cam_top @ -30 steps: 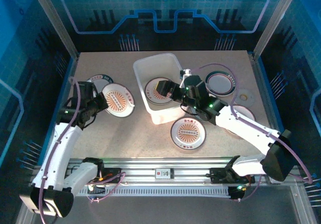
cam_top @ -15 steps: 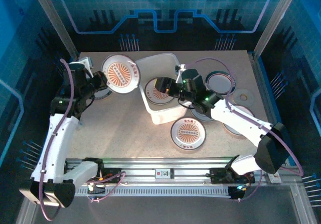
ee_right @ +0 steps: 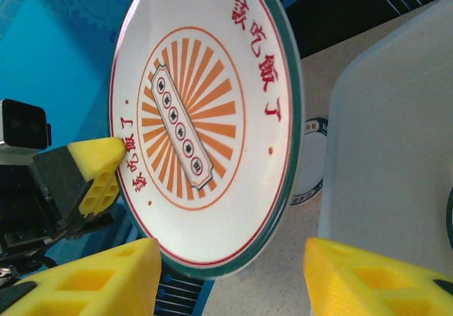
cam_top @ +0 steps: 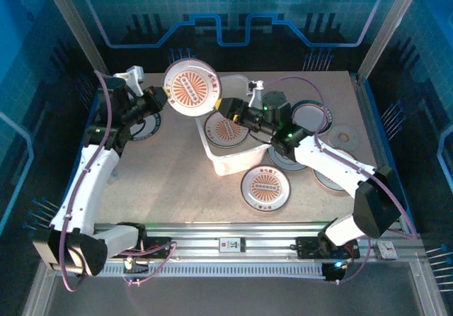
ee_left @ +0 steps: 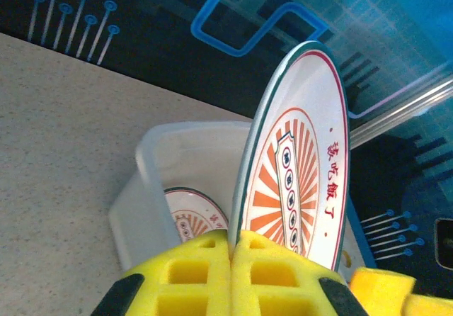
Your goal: Place the plates into the plastic bin on the countertop
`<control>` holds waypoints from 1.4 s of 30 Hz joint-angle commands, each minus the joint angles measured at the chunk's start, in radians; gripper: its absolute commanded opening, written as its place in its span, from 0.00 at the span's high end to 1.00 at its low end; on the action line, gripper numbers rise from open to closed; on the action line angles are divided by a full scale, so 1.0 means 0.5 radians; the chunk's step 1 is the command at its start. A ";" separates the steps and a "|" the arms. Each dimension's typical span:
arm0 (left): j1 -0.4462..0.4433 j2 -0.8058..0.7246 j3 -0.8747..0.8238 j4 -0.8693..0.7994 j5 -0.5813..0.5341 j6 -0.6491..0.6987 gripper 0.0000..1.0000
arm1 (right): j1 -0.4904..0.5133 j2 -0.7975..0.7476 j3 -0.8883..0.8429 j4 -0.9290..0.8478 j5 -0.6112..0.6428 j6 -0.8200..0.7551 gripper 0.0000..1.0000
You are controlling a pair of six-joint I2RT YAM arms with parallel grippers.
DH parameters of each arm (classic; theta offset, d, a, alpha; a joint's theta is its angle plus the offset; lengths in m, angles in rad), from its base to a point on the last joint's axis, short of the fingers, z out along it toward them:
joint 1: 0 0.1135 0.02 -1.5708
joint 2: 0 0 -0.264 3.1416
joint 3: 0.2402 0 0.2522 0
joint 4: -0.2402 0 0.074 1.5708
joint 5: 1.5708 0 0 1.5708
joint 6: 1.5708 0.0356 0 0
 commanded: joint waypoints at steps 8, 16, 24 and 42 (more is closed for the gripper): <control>-0.136 0.016 -0.047 0.254 0.042 -0.093 1.00 | -0.053 0.069 -0.103 0.241 -0.045 0.157 0.52; -0.207 0.034 -0.054 0.242 -0.017 -0.069 1.00 | -0.087 0.102 -0.224 0.520 -0.081 0.396 0.74; -0.269 0.059 -0.061 0.218 -0.067 -0.045 1.00 | -0.091 0.112 -0.295 0.669 -0.057 0.510 0.94; -0.250 0.177 0.073 0.170 -0.250 0.131 0.31 | -0.170 -0.021 -0.203 0.290 0.173 0.417 1.00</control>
